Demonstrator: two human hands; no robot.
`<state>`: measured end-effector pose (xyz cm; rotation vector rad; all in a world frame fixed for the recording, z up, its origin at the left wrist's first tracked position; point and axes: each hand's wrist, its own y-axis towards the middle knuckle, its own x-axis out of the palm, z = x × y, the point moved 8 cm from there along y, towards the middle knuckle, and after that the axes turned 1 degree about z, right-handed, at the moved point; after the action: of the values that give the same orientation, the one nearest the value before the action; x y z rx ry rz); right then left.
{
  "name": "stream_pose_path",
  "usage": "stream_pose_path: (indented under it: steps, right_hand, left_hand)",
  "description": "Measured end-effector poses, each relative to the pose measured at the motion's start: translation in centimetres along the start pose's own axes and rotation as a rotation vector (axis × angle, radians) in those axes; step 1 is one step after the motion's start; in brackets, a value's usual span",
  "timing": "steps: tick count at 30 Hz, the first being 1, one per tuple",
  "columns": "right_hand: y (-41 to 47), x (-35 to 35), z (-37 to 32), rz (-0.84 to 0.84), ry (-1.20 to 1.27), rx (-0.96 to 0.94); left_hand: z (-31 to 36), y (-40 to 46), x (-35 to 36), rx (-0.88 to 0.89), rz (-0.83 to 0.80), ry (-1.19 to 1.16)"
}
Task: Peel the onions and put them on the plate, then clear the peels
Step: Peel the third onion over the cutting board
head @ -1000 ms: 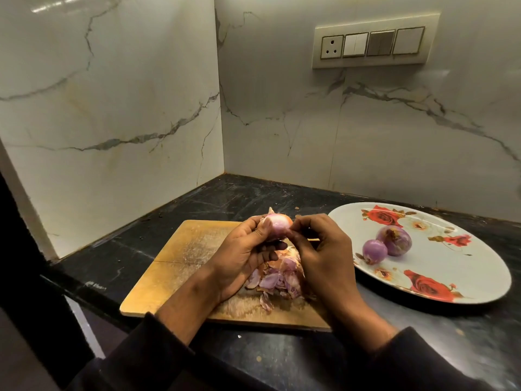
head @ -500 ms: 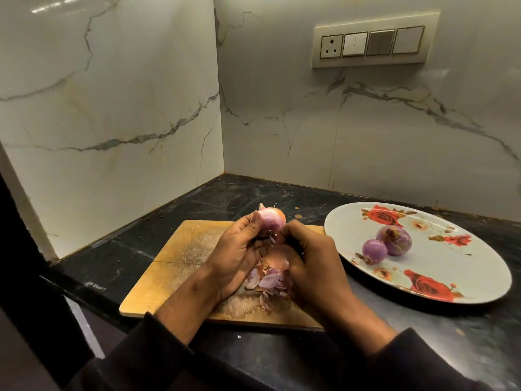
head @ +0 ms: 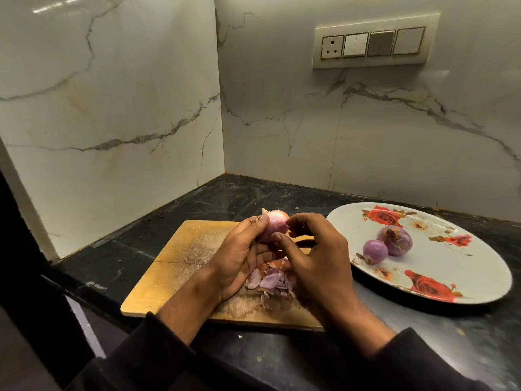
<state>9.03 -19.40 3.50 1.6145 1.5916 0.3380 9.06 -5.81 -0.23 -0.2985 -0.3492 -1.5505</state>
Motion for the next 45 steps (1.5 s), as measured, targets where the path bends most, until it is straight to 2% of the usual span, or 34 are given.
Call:
stream_pose_path:
  steps: [4, 13, 19, 27, 33, 38, 41, 45]
  right_hand:
    - [0.1, -0.4, 0.8, 0.061, 0.013, 0.074]
    - [0.0, -1.0, 1.6, 0.142, 0.138, 0.135]
    - [0.0, -1.0, 1.7, 0.156, 0.121, 0.137]
    - [-0.1, 0.3, 1.3, 0.088, -0.046, 0.104]
    - [-0.2, 1.1, -0.4, -0.008, -0.078, -0.036]
    - [-0.2, 0.6, -0.1, 0.009, -0.023, -0.012]
    - [-0.1, 0.2, 0.1, 0.025, 0.026, 0.018]
    - [-0.3, 0.9, -0.8, -0.065, 0.048, -0.023]
  left_hand:
    - [0.0, -0.1, 0.3, 0.011, -0.021, 0.024]
    - [-0.1, -0.1, 0.6, -0.005, -0.028, 0.006]
    - [-0.2, -0.1, 0.7, -0.006, -0.037, -0.012]
    - [-0.4, 0.1, 0.4, 0.009, -0.032, 0.024]
    - [-0.1, 0.1, 0.1, 0.023, -0.004, -0.007]
    - [-0.1, 0.4, -0.4, 0.028, 0.022, -0.006]
    - [-0.1, 0.3, -0.4, 0.039, 0.014, 0.075]
    - [0.4, 0.2, -0.3, 0.073, 0.029, 0.06]
